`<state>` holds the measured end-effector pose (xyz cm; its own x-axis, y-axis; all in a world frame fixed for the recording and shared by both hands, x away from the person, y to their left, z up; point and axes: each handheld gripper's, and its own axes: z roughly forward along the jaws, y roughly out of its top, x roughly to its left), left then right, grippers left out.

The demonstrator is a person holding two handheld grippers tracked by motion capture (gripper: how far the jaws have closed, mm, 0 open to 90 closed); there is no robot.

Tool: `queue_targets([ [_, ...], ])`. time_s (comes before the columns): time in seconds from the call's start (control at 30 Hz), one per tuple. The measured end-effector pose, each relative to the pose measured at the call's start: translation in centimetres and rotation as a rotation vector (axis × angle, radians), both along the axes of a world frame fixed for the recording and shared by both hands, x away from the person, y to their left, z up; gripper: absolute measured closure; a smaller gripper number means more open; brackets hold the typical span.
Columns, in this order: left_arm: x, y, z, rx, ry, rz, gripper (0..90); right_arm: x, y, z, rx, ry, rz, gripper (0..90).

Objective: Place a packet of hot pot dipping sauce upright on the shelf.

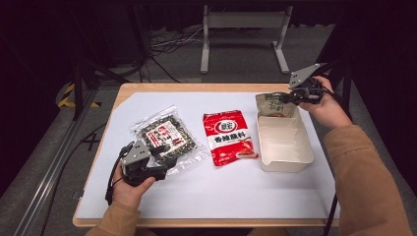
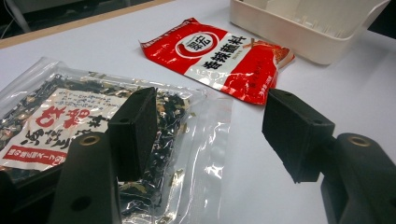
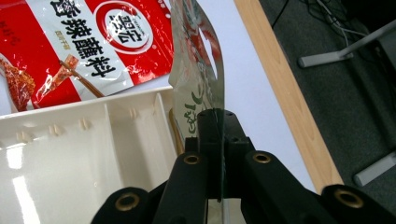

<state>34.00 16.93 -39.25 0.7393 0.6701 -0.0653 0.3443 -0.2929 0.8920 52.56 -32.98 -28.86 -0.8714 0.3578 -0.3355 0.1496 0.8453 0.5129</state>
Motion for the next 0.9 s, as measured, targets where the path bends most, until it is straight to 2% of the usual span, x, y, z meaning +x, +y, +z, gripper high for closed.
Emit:
queue_targets([
  [0.07,0.0,0.0,0.0,0.002,-0.001,-0.002,36.2,0.0,-0.1,-0.3,-0.010,0.005,-0.007,89.3],
  [0.2,0.0,0.0,0.0,0.001,0.001,0.000,36.2,0.0,-0.8,-0.7,0.010,0.013,-0.025,89.3],
  [0.7,0.1,-0.1,-0.1,0.008,0.004,-0.007,36.0,-0.3,-2.3,-1.6,0.033,0.036,-0.070,88.6],
  [0.9,0.2,-0.3,-0.1,0.005,0.008,-0.013,35.8,-0.6,-2.7,-1.6,0.059,0.041,-0.088,83.9],
])
